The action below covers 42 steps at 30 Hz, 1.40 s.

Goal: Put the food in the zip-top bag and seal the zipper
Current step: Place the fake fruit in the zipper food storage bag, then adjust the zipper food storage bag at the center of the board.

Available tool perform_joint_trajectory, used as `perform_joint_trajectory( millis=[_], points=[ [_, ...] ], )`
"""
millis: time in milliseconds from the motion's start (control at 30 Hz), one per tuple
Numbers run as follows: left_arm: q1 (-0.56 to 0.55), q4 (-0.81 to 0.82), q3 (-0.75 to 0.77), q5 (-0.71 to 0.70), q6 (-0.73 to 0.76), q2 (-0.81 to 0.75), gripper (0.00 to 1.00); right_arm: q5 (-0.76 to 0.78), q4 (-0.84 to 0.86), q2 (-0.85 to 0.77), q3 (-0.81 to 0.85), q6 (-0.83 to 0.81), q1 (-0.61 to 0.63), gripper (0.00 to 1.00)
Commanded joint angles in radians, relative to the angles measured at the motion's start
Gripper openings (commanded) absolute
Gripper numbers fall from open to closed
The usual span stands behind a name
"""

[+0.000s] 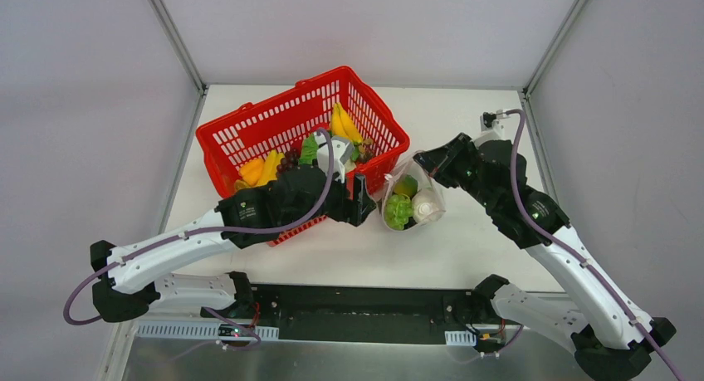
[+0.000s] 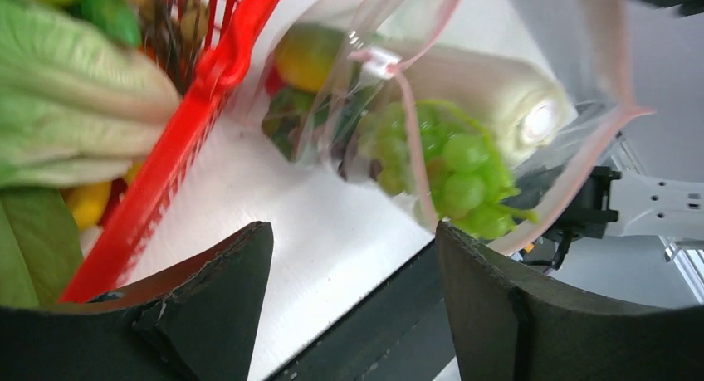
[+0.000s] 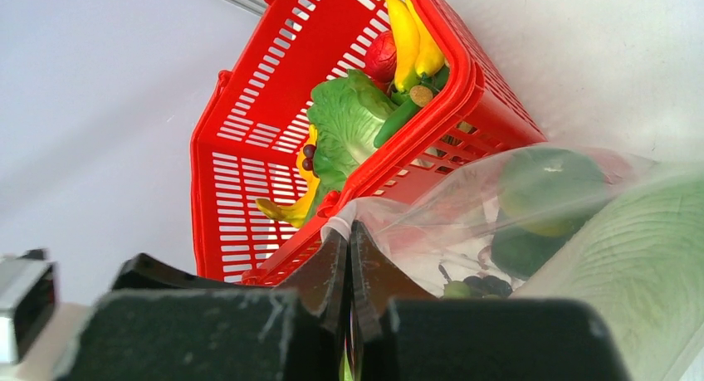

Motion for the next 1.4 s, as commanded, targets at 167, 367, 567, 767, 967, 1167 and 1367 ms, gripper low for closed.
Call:
perform_joint_trajectory(
  millis=[167,367,567,767,967,1167,1367],
  points=[
    [-0.011,0.116,-0.072,0.024,-0.199,0.011,0.70,-0.029,0.130,-0.038,-0.012,0.013,-0.005,0.00],
    [-0.010,0.006,-0.007,0.007,-0.194,0.082,0.50,-0.039,0.151,-0.054,-0.022,0.021,-0.005,0.00],
    [-0.010,0.085,-0.050,0.095,-0.214,0.107,0.45,-0.045,0.144,-0.041,-0.015,0.018,-0.004,0.00],
    [-0.010,0.021,0.010,0.115,-0.203,0.171,0.18,-0.054,0.146,-0.045,-0.023,0.007,-0.005,0.00],
    [-0.005,-0.037,0.125,0.108,-0.118,0.188,0.00,-0.100,0.116,-0.065,-0.019,-0.081,-0.004,0.00],
    [0.049,-0.163,0.351,0.170,0.000,0.207,0.00,-0.066,0.006,-0.117,0.024,-0.168,-0.005,0.02],
    [0.120,-0.409,0.649,0.210,0.073,0.318,0.00,-0.091,-0.158,-0.133,0.127,-0.240,-0.005,0.02]
  ],
)
